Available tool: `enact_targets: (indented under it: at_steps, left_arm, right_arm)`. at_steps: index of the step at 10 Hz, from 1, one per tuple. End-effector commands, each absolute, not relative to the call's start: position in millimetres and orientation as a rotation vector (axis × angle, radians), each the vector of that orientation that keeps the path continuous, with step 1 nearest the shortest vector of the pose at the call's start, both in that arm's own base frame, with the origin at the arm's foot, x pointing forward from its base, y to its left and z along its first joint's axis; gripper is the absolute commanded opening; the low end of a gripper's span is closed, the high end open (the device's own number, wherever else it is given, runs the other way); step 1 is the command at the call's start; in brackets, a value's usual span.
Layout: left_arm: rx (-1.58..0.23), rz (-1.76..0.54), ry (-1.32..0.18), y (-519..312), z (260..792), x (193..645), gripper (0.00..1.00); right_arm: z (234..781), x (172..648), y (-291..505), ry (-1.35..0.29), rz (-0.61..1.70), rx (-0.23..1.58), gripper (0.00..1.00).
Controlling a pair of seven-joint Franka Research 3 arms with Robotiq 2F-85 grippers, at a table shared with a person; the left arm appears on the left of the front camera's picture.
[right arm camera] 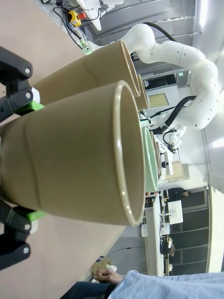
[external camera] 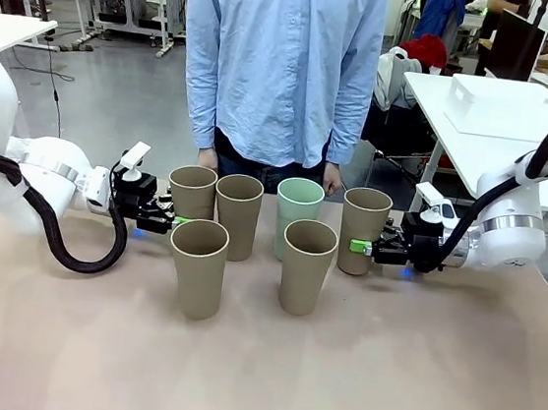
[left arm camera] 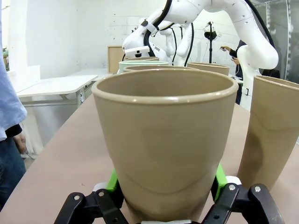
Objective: Stack the cups and store them in the basket.
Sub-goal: Pick up two Reusable plastic cups , one in each hand.
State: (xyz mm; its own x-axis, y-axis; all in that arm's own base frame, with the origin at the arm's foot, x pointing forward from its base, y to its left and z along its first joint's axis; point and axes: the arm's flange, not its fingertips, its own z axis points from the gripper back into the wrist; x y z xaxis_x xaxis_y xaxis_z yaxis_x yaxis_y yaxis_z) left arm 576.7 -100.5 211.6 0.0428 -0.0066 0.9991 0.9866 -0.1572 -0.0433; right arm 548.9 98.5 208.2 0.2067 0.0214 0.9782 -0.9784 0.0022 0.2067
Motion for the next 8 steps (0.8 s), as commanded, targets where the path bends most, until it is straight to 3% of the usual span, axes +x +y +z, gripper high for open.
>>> enact_targets:
  at_steps: [1,8]
  left_arm:
    - [-1.342,-1.304,-1.127,-89,232,558,0.85]
    - [-1.296,-1.442,-1.177,-9,292,423,0.85]
  right_arm:
    - [225,532,90,-1.072,1.06,1.285,0.84]
    - [311,380,14,-1.245,1.067,1.227,0.84]
